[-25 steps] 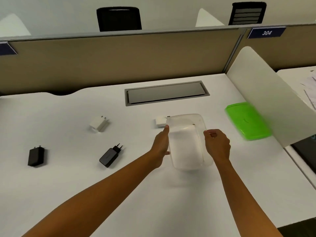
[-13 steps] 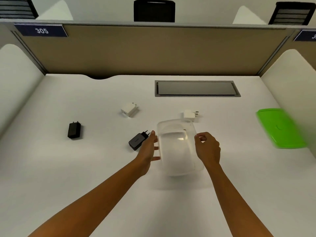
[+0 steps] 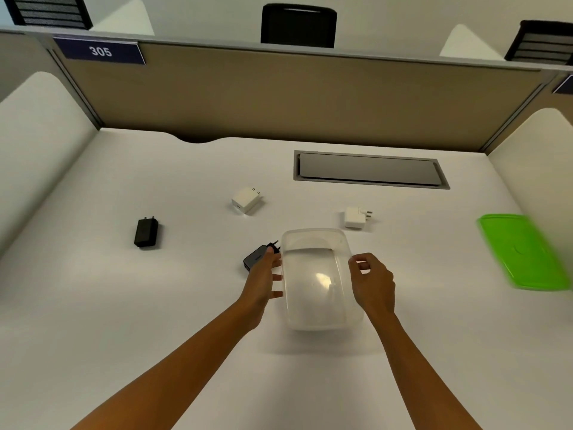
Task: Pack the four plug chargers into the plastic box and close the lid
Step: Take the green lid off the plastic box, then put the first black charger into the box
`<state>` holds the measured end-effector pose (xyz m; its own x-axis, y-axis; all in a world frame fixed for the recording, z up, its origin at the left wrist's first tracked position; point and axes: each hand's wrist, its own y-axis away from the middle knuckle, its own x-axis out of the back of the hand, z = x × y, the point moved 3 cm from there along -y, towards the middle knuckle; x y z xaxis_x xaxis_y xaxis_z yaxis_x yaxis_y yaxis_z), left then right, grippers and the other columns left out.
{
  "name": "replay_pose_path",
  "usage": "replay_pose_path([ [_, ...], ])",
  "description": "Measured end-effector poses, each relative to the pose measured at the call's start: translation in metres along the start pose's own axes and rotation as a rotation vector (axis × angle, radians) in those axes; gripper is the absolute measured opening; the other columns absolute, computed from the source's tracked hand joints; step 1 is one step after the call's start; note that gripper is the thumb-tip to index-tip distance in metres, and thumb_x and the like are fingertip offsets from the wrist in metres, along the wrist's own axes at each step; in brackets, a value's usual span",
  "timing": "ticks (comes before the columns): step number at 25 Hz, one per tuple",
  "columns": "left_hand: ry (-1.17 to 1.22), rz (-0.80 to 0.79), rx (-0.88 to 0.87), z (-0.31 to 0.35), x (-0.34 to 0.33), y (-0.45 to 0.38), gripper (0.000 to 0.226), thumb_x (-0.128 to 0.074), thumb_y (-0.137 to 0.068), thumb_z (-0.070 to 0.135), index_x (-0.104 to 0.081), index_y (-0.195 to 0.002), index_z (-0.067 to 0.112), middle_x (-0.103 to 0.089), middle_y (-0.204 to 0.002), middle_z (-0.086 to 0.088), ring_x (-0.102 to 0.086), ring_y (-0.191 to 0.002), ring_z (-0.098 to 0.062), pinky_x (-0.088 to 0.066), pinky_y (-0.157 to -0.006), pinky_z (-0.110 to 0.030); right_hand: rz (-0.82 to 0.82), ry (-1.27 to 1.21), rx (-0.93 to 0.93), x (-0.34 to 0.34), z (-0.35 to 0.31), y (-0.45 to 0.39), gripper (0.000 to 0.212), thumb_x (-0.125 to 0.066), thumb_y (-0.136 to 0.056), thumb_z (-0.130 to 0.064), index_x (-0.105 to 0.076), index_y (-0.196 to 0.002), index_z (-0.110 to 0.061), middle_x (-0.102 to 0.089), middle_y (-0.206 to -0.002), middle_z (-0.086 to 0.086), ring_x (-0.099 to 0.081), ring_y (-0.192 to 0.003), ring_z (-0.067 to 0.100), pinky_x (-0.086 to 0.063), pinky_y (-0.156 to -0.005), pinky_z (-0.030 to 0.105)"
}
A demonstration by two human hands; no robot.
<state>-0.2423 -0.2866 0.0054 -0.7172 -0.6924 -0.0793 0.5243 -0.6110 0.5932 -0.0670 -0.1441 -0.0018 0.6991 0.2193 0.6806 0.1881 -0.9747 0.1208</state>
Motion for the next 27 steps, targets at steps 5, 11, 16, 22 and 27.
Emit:
replay_pose_path([
  [5,-0.161,0.149,-0.199,-0.019,0.027,-0.016,0.033,-0.039,-0.103,0.043,-0.059,-0.122,0.026,-0.060,-0.124,0.003,-0.057,-0.114,-0.020,-0.047,-0.091,-0.031,-0.010,-0.006,0.028,0.000,-0.002,-0.006,0.033,-0.060,-0.092,-0.042,-0.061,-0.114,-0.018,-0.069,-0.108,0.001,-0.063,-0.082,0.017,-0.045,-0.071,0.028],
  [11,-0.645,0.465,-0.478,-0.056,0.103,-0.045,0.034,-0.055,-0.098,0.024,-0.056,-0.129,0.010,-0.057,-0.130,-0.006,-0.054,-0.123,-0.027,-0.043,-0.105,-0.040,0.038,-0.013,0.294,-0.007,-0.050,-0.018,0.036,-0.062,-0.091,-0.036,-0.056,-0.121,-0.018,-0.062,-0.116,-0.001,-0.053,-0.110,0.018,-0.042,-0.084,0.025],
  [16,-1.173,0.414,-0.529,-0.074,0.148,-0.063,0.063,-0.033,-0.101,0.046,-0.025,-0.156,0.018,-0.018,-0.165,-0.001,-0.009,-0.154,-0.020,-0.009,-0.125,-0.042,-0.288,0.121,0.658,-0.059,-0.112,-0.007,0.026,-0.061,-0.091,-0.033,-0.060,-0.115,-0.022,-0.064,-0.107,-0.008,-0.051,-0.105,0.011,-0.044,-0.086,0.024],
  [22,-1.260,0.403,-0.519,-0.074,0.150,-0.065,0.066,-0.024,-0.099,0.053,-0.016,-0.158,0.024,-0.008,-0.167,0.004,0.001,-0.154,-0.015,-0.002,-0.126,-0.044,-0.793,0.754,0.975,-0.140,-0.159,0.005,0.046,-0.072,-0.081,-0.026,-0.056,-0.124,-0.019,-0.058,-0.122,0.000,-0.052,-0.113,0.020,-0.042,-0.079,0.030],
  [27,-1.240,0.406,-0.521,-0.074,0.151,-0.066,0.065,-0.027,-0.100,0.051,-0.018,-0.158,0.024,-0.010,-0.167,0.004,0.000,-0.154,-0.014,-0.003,-0.126,-0.044,-0.868,1.109,0.996,-0.178,-0.154,0.006,0.045,-0.076,-0.074,-0.009,-0.060,-0.116,-0.012,-0.059,-0.120,0.009,-0.062,-0.104,0.029,-0.041,-0.070,0.032],
])
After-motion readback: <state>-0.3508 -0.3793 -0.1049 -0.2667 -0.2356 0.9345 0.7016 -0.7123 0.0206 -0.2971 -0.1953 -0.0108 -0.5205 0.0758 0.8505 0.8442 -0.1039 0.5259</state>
